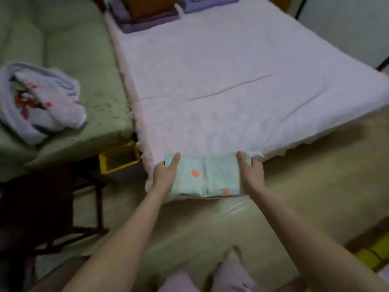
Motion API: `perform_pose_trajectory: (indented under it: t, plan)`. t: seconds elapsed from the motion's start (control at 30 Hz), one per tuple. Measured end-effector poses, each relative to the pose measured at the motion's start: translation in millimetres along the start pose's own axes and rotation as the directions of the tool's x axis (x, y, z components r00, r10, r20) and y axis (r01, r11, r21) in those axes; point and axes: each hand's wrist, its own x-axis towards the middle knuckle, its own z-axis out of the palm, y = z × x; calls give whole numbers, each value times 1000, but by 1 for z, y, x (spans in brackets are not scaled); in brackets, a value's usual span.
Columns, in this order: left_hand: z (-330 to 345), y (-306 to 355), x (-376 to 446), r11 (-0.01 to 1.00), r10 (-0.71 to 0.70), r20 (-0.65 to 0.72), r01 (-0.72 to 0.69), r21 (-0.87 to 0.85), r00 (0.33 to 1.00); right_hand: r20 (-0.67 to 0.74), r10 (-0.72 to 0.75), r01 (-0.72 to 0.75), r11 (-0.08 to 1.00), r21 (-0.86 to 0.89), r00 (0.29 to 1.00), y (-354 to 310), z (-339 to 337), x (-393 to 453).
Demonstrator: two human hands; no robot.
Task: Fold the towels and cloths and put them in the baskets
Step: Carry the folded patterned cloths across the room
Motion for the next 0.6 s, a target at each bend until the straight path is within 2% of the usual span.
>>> perform_pose_trajectory:
  t: [0.1,0.2,0.27,0.43,0.6]
  plan:
    - [120,35,-3,995,-82,276,63,77,958,-157,29,-26,999,22,987,22,-103,51]
    - [231,68,-14,987,-144,443,97,126,885,-246,22,-22,1000,2,969,30,-194,100]
    - [294,91,-15,983,-162,502,97,153,849,-314,55,-51,998,22,948,32,-244,130]
    - [442,138,10,974,-116,590,-25,226,799,-474,125,-85,991,105,872,44,-348,200]
    - [587,208,17,936,-184,735,-110,333,653,-599,171,-93,983,159,782,42,-439,287]
